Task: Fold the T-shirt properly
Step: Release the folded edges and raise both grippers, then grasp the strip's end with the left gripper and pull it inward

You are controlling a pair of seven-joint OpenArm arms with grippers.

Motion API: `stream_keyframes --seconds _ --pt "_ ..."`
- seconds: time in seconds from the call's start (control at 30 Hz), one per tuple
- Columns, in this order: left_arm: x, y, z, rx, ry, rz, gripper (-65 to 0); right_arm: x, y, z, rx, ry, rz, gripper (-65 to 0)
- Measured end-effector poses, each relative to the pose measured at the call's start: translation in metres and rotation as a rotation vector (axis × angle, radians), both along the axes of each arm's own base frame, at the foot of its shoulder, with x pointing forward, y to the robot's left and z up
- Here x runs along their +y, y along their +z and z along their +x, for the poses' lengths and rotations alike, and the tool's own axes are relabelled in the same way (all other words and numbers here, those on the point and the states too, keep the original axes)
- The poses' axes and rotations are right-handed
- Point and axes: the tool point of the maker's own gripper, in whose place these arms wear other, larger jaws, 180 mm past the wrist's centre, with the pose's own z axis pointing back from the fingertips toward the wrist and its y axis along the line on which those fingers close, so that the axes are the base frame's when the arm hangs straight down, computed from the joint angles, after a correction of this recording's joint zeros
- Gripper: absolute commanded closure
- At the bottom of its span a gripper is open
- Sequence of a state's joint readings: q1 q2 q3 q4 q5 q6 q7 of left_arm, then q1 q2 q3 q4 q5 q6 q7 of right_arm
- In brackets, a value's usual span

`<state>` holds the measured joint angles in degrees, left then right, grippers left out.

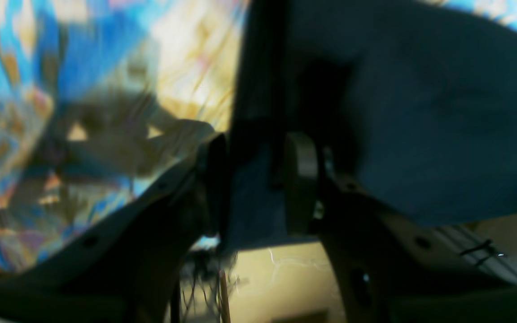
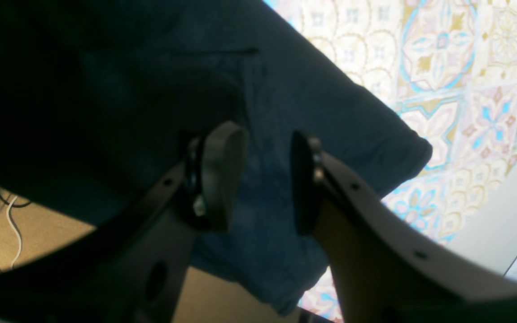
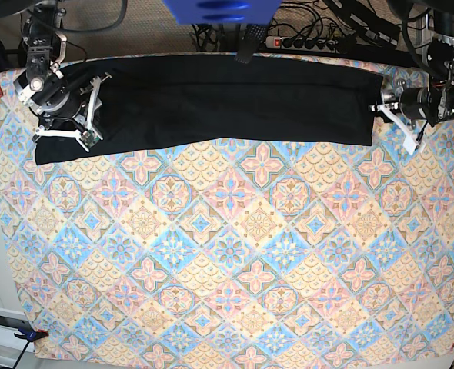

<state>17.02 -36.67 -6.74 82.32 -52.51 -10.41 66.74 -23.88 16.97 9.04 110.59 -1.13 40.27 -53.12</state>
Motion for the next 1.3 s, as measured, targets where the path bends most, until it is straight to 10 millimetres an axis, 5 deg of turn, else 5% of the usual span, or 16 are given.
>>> stream_keyframes --seconds 0.23,0.77,0.83,1.03,1.3 --pt "0.01 -0.006 -0.004 0.014 -0.034 0.084 -21.7 0.0 0.001 0.001 -0.004 0.001 0.002 -20.4" --pt "-0.038 -0.028 -0.017 0.064 -0.125 0.057 -20.5 0.0 0.0 0.0 -0.002 0.0 0.0 -20.4" --pt "-0.043 -0.026 -0.014 0.05 -0.125 0.055 -16.1 0.0 0.0 0.0 -0.001 -0.001 0.0 -20.4" --pt "-0.119 -0.011 -0.008 -0.014 -0.104 -0.238 -3.5 0.0 0.0 0.001 -0.004 -0.002 0.003 -20.4" --pt "-0.061 0.008 0.02 -0.112 0.032 -0.153 0.0 0.0 0.001 0.001 -0.005 -0.007 0.007 -20.4"
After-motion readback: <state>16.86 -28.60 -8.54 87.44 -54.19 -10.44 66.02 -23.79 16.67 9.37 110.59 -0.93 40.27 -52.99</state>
